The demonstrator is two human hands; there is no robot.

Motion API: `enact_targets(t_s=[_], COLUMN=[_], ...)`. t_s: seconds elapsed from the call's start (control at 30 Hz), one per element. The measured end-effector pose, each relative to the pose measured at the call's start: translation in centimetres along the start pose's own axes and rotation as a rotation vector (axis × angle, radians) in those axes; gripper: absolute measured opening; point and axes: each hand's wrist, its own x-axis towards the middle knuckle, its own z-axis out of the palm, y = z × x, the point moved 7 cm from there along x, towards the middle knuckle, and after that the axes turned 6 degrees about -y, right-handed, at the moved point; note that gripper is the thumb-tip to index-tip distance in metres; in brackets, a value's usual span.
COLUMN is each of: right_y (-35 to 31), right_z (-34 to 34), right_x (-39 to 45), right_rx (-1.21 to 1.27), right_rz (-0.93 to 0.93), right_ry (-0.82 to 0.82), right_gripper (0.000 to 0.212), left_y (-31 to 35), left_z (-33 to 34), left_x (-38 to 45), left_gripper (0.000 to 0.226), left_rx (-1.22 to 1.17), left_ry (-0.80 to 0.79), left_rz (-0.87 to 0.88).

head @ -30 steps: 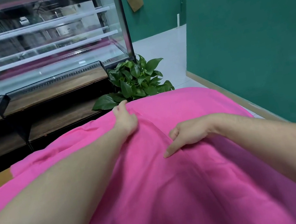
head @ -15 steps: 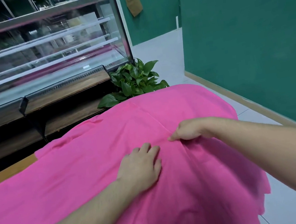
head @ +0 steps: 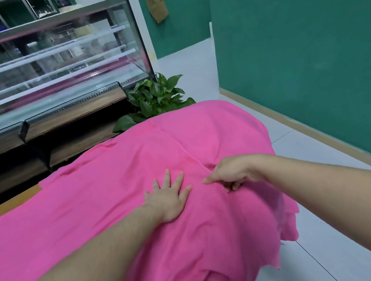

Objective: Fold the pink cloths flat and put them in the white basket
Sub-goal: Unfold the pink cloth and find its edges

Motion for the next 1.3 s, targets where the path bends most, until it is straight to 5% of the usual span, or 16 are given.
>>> enact_targets(t_s=[0.17,0.27,0.43,0.73,0.97,1.17,1.3], right_y=[1.6,2.6,4.9,7.4,7.1,7.9,8.0], right_z=[-0.1,1.5,3.9,6.6,6.2,8.9,8.5], right_x=[-1.4,-2.8,-6.3,-9.8,-12.2,-14.4,-14.7], right_rx=[0.211,0.256,0.154,0.08,0.362,0.123,0.085], right_rz=[-0.015,-0.017,0.004,-0.1,-0.326,-0.308,-0.359], right_ry=[0.093,-0.031,-0.347,-0.469,-0.269,-0.336,-0.201], right_gripper=[0.031,0.033,0.021,0.027,0.011,0.014,0.009], left_y=[0.1,0.1,3.4,5.9,6.5,7.3,7.5], left_z=[0.4,0.6,-2.2,1.1,2.8,3.0,4.0], left_x=[0.0,-0.1,-3.9,-7.6,-8.8,-8.7,-8.6], left_gripper=[0.063,0.063,0.026,0.041,0.048,0.051,0.055], left_rx=[0.006,0.045,0.121,-0.026,-0.078,0.002,0.044], left_ry=[0.002,0.044,0.553,0.369,0.23,0.111,0.026], left_rz=[-0.021,-0.038,0.232,0.215,0.208,0.142,0.083])
